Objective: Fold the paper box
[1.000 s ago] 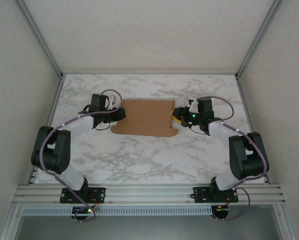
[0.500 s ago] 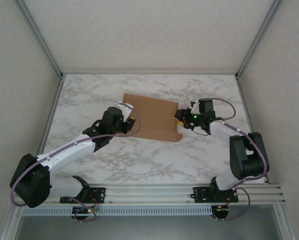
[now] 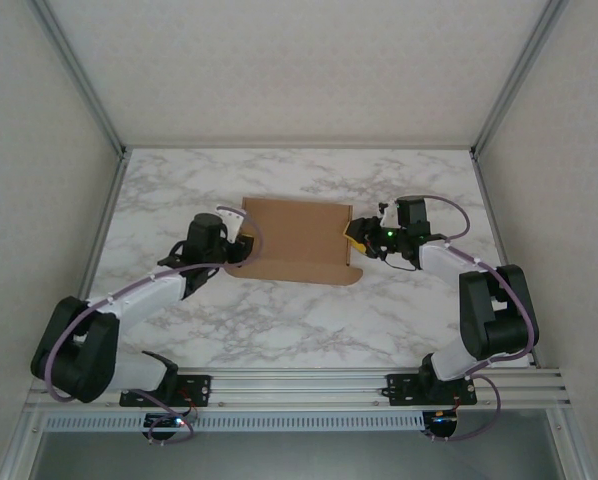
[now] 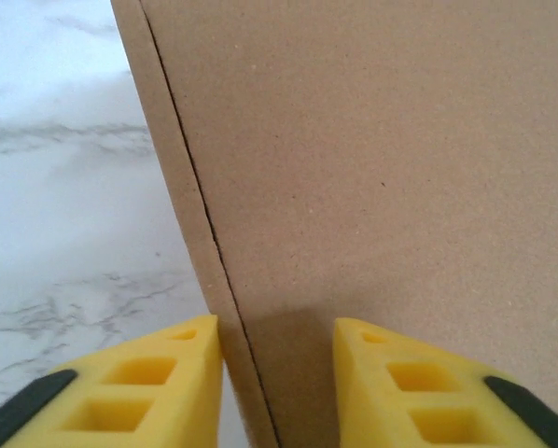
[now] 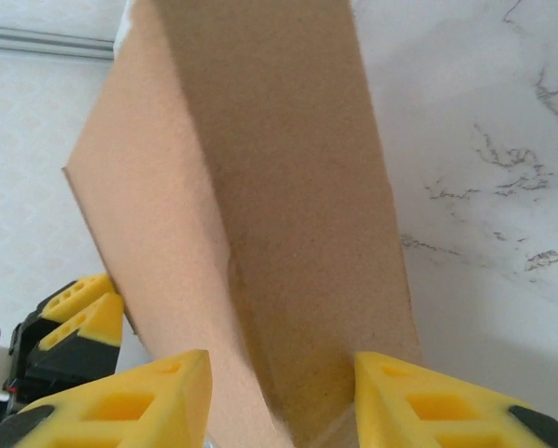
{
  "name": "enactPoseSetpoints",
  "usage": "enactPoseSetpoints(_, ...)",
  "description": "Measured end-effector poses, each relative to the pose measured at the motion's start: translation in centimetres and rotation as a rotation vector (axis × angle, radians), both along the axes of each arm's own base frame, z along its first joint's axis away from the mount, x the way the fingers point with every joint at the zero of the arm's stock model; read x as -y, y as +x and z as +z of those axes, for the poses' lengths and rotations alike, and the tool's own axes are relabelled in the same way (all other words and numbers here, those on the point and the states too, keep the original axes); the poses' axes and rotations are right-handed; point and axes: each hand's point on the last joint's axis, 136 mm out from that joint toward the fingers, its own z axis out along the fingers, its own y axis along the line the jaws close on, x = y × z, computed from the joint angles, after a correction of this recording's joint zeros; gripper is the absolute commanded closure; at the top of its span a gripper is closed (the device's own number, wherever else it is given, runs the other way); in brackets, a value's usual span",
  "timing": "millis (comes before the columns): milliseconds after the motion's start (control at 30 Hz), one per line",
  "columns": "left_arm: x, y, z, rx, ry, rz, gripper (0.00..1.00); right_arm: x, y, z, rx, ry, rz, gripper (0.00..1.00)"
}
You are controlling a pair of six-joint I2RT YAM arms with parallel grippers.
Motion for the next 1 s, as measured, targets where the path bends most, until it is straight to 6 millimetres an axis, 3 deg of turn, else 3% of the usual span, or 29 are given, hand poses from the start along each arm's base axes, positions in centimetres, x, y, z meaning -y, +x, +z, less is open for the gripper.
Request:
enactPoseSetpoints(167,-0.3,0.5,-2.0,-0.097,-0.099,0.019,0.86,0.3,0.2,-0.1,0.009,-0.01,-0.004,0.56)
enactPoseSetpoints(333,-0.6,1.1,-2.8,-0.142,-0.181,0.03,0.89,0.5,0.1,-0.5,0.009,-0.028,0.0,0.55)
enactPoseSetpoints(500,-0.7,1.3,-5.2,-0.229,-0.251,0.035,0.93,0.6,-0.2,-1.8,-0.024,-0.047,0.008,0.47)
enactPoseSetpoints(800,-0.3,2.4,-5.2,-0.265,-0.373,-0.002,0.97,0.9,-0.4,-2.4,-0.03,-0.075,0.013,0.24)
enactPoseSetpoints(1000,0.0,2.9,-5.3,-0.281,-0.41,-0.028,1.0,1.9,-0.3,-3.3,-0.035,-0.132,-0.011,0.21)
